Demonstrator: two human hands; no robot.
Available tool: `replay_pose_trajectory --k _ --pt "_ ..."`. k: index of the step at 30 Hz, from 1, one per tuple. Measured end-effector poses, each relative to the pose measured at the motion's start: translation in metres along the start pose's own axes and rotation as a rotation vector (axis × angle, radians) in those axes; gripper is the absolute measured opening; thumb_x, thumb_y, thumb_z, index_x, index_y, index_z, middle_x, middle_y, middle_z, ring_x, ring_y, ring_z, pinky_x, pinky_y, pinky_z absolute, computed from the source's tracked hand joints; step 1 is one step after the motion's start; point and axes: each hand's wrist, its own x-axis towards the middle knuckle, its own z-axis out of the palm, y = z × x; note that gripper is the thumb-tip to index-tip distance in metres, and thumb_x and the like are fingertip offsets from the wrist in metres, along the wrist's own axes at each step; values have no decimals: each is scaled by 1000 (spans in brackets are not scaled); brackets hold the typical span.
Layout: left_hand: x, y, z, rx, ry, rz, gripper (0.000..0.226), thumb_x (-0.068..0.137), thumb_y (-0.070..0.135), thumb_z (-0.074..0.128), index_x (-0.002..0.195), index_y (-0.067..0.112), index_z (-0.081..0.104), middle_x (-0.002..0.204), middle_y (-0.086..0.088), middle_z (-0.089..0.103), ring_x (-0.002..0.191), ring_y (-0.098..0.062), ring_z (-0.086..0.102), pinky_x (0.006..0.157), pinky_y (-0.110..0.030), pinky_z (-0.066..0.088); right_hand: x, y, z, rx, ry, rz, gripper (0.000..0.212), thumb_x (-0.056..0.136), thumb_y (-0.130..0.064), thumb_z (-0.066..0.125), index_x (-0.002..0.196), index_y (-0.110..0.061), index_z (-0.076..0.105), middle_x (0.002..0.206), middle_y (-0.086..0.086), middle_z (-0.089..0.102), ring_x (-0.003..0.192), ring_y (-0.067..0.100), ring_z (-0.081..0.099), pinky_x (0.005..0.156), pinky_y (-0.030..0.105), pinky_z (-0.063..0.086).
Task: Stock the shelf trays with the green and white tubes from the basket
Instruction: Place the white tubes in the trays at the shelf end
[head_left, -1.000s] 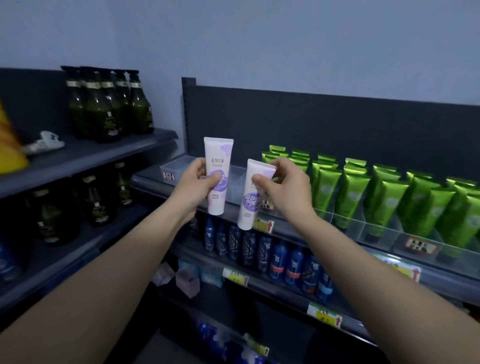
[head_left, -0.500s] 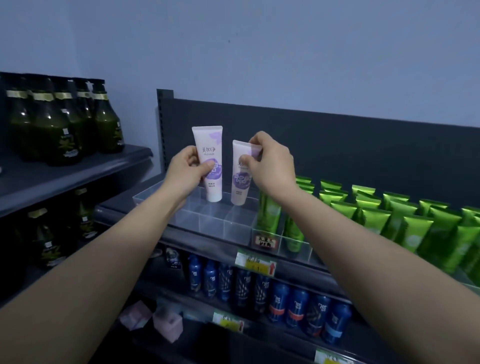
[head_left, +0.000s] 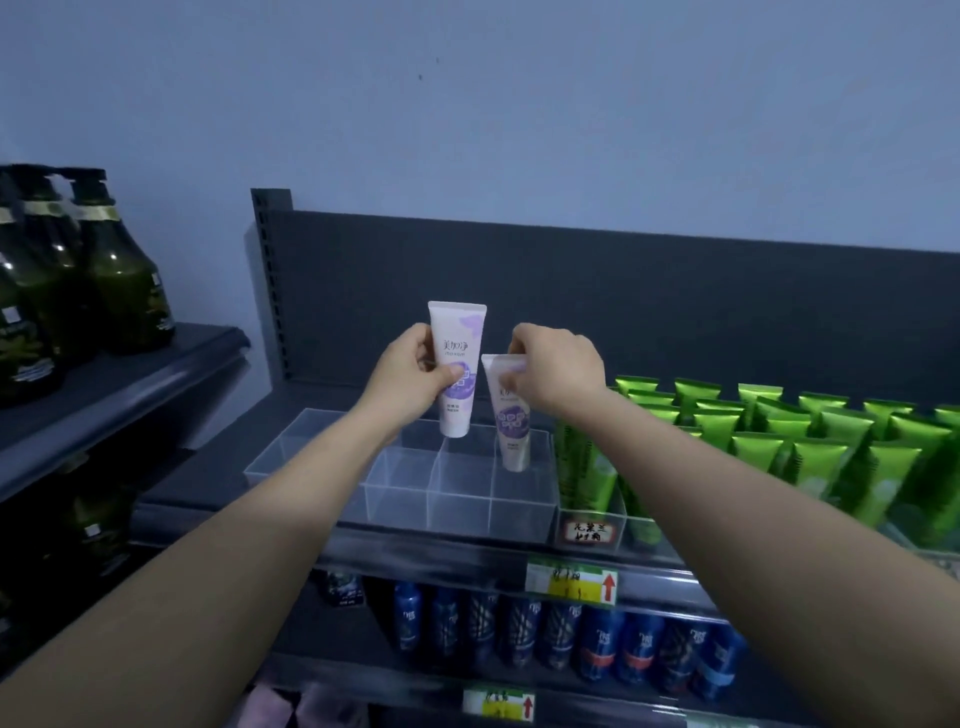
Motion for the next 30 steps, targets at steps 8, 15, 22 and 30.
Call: replay_pose_trajectory --k 8,15,22,30 --pt "15 -31 4 64 -73 -51 29 78 -1 70 88 22 55 99 -1 69 99 -22 66 93 -48 51 11 1 14 8 -137 79 14 87 -21 63 94 -20 50 107 5 64 96 27 58 68 33 43" --pt "24 -50 11 183 -117 -89 29 78 4 72 97 19 56 104 -2 68 98 -20 65 92 -47 51 19 8 16 15 -187 127 12 86 -15 61 94 -17 53 105 7 63 94 27 58 69 34 46" --pt "33 -66 19 243 -192 -108 34 75 5 74 101 18 59 101 -3 70 95 -23 66 90 -49 51 21 9 14 -91 -146 107 16 85 -16 61 101 -16 60 107 6 64 95 28 59 67 32 41" --pt "31 -71 20 316 -197 -103 37 79 10 72 109 21 53 103 0 68 94 -20 65 89 -46 51 19 13 17 -131 -129 77 23 87 -18 62 109 -18 56 110 5 62 97 27 57 66 33 40"
